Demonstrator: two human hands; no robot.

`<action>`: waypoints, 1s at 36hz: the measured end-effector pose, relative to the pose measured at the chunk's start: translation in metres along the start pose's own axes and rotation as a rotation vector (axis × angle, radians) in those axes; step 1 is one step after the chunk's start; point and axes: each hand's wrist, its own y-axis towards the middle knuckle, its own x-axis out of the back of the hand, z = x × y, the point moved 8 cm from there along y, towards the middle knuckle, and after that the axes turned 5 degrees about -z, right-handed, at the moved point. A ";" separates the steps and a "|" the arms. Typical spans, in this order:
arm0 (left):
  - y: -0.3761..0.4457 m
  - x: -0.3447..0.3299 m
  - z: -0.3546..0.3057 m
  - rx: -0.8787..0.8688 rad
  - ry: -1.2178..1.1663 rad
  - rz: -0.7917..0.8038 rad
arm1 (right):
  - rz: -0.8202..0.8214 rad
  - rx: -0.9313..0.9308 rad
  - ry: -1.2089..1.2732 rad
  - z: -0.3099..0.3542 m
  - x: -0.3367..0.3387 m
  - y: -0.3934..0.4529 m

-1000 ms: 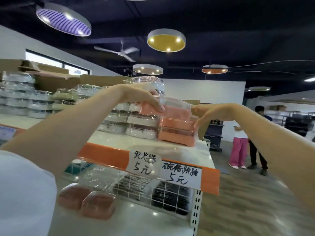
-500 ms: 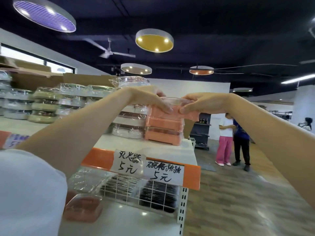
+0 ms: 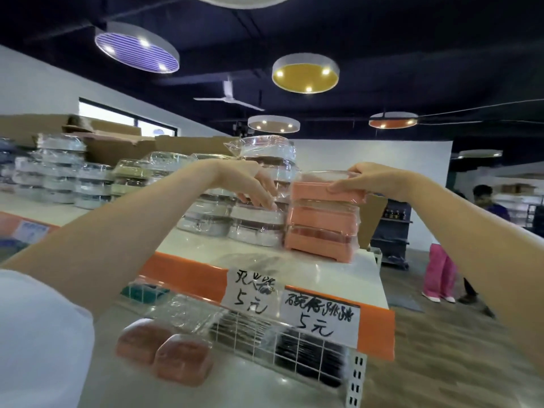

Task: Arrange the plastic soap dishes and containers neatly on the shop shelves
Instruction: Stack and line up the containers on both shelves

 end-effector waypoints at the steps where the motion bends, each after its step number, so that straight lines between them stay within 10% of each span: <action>1: 0.000 -0.002 0.000 -0.008 -0.002 0.010 | 0.014 -0.007 -0.009 -0.001 -0.004 0.002; 36: -0.111 0.006 0.019 -0.398 0.182 -0.014 | -0.203 -0.090 -0.509 0.136 -0.040 -0.090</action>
